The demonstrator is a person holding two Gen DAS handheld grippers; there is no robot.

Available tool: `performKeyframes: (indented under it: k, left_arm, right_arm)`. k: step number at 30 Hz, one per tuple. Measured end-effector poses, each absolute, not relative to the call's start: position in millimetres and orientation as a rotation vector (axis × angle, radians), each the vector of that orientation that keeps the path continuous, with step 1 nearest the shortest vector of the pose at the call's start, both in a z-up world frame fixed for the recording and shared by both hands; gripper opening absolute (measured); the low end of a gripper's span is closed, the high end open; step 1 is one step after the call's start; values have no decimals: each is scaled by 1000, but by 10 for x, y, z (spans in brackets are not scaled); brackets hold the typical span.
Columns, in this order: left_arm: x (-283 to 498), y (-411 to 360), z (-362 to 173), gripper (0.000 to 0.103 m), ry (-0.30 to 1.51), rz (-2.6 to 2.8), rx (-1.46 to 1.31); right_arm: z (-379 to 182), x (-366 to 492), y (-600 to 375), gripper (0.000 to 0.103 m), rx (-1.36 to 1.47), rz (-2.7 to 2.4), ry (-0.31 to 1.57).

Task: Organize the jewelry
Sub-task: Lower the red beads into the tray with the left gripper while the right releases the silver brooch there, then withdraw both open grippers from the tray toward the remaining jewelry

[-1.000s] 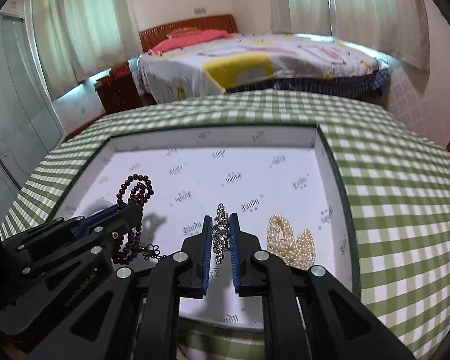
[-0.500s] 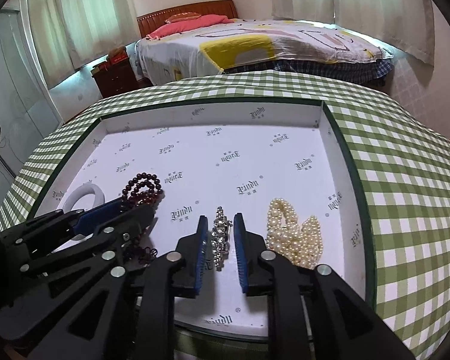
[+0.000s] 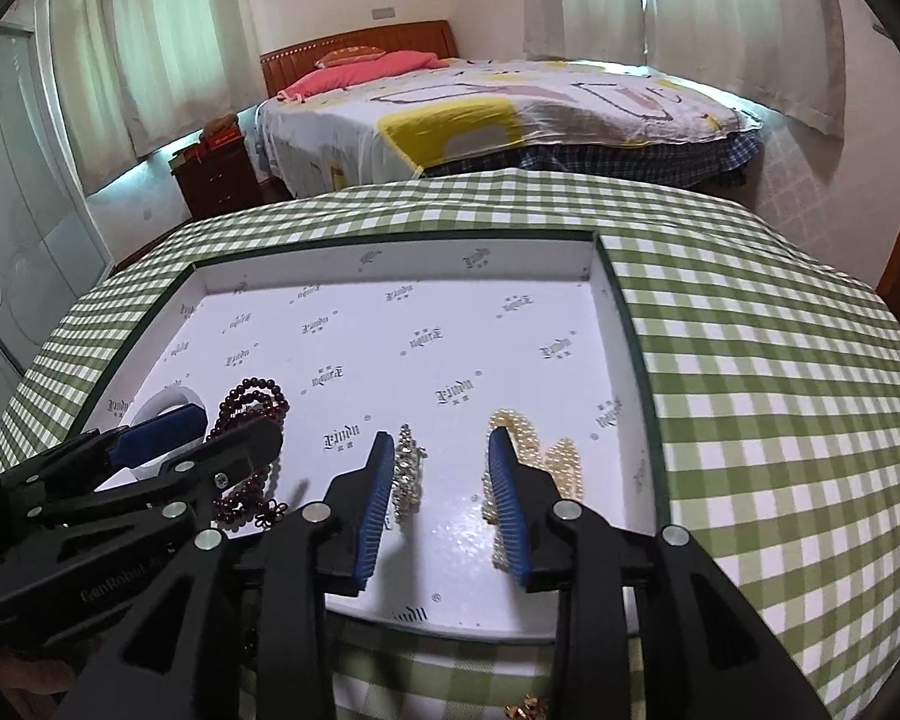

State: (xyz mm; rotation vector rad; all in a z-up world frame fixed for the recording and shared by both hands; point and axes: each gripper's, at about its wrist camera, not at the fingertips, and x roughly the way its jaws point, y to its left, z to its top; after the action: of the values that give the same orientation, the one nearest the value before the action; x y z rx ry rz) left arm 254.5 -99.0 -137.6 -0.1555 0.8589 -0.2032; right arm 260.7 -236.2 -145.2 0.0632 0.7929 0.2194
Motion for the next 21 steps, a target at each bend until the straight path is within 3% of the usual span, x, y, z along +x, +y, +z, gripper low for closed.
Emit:
performKeyframes:
  k: [11, 21]
  left_arm:
    - [2318, -1013, -1161, 78, 775, -214, -100]
    - [1840, -787, -888, 80, 664, -170, -74]
  right_arm:
    - [-1332, 2401, -2446, 35, 67, 192, 757]
    - [-1177, 2091, -2451, 41, 70, 195, 709]
